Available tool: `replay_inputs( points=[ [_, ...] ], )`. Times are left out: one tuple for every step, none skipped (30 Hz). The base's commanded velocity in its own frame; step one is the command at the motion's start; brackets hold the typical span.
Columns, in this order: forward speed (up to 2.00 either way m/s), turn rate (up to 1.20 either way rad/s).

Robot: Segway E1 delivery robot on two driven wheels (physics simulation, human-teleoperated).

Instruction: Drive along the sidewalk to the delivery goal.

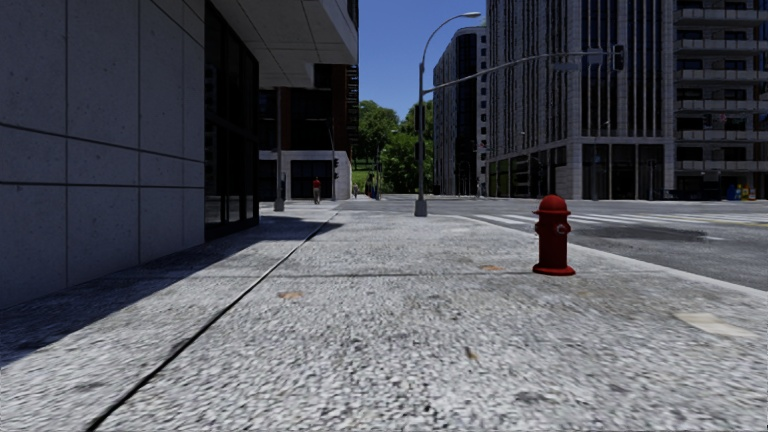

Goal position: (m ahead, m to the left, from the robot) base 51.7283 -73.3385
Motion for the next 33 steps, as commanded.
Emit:
replay_inputs(
  points=[
    [2.0,0.0],
    [2.0,0.0],
    [2.0,0.0],
    [2.0,0.0],
    [2.0,0.0],
    [2.0,0.0],
    [2.0,0.0],
    [2.0,0.0],
    [2.0,0.0],
    [2.0,0.0],
    [2.0,0.0],
    [2.0,0.0],
    [2.0,0.0],
    [2.0,0.0],
    [2.0,0.0],
    [2.0,0.0],
    [2.0,0.0],
    [2.0,0.0],
    [2.0,0.0],
    [2.0,0.0],
    [2.0,0.0],
    [2.0,0.0],
    [2.0,0.0],
    [2.0,0.0],
    [2.0,0.0],
    [2.0,0.0],
    [2.0,0.0],
    [2.0,0.0],
    [2.0,0.0],
    [2.0,0.0],
    [2.0,0.0],
    [2.0,0.0],
    [2.0,0.0]
  ],
)
